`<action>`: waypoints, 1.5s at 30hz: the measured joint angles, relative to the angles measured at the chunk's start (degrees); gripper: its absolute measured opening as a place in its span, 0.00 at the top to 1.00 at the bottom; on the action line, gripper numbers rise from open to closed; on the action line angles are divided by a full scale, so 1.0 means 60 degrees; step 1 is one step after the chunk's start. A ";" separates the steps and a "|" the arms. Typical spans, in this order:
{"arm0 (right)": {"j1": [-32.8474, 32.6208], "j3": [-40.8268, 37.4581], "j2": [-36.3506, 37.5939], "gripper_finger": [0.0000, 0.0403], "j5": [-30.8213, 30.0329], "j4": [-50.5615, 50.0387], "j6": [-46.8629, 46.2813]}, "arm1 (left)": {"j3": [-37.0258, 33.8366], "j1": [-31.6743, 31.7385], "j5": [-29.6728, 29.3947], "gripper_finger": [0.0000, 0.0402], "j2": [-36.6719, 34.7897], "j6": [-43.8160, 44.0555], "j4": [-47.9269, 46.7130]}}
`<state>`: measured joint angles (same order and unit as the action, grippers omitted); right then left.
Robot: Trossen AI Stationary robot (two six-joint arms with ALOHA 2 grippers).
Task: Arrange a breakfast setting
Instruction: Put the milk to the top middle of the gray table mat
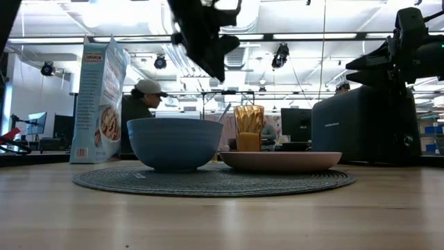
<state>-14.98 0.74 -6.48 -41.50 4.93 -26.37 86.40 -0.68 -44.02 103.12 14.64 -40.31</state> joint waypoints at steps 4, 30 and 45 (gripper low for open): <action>0.0002 0.0002 0.0000 0.69 -0.0003 0.0000 0.0000 | -0.2263 0.0439 0.0428 0.60 -0.0771 -0.0344 0.4359; 0.0003 0.0000 0.0004 0.69 -0.0003 -0.0003 0.0003 | 0.0277 0.3301 0.6404 0.60 0.0302 -0.7619 0.3070; 0.0003 0.0000 0.0004 0.69 -0.0004 -0.0003 0.0001 | 0.5187 0.4087 0.6453 0.60 0.3586 -0.8269 -0.0185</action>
<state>-14.97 0.73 -6.46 -41.52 4.91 -26.36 117.52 23.84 -5.30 124.64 -34.97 -41.42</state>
